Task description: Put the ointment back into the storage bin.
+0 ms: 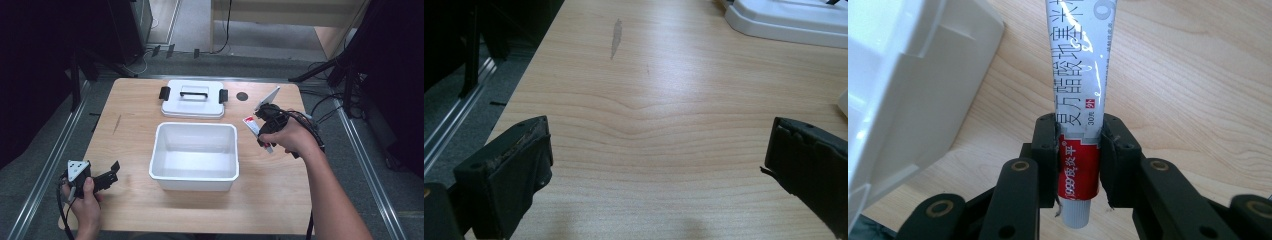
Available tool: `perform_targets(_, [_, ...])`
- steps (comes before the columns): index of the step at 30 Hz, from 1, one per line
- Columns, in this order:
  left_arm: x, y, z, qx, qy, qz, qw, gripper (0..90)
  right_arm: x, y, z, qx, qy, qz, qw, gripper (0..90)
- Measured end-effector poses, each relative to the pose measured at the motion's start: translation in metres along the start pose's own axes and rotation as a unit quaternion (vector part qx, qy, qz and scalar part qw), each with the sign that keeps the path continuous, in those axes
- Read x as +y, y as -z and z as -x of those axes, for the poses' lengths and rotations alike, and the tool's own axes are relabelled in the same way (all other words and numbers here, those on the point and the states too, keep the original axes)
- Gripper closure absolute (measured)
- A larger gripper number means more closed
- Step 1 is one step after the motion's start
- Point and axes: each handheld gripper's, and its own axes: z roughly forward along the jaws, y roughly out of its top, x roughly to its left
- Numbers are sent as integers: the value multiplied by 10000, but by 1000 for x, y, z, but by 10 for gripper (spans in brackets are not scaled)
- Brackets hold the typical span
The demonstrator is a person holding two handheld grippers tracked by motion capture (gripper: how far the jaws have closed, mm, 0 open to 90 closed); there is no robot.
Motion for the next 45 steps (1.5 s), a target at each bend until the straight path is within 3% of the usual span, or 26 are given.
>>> perform_targets(10, [0,0,0,-2,0,-2,10000,0,9,14,-12,79,189,106,9997,727])
perform_targets(34, [0,0,0,-5,-3,-16,10000,0,30,37,-58,241,750,175,9967,726])
perform_targets(39, [0,0,0,-8,1,-6,10000,0,32,40,-69,415,984,239,9940,726])
perform_targets(40, [0,0,0,-8,4,-4,10000,0,32,40,-74,425,1171,275,9918,726])
perform_targets(43, [0,0,0,-9,-6,-8,10000,0,32,40,-77,462,1308,286,9899,726])
perform_targets(45, [0,0,0,-11,1,-14,10000,0,32,40,-81,500,1514,300,9868,726])
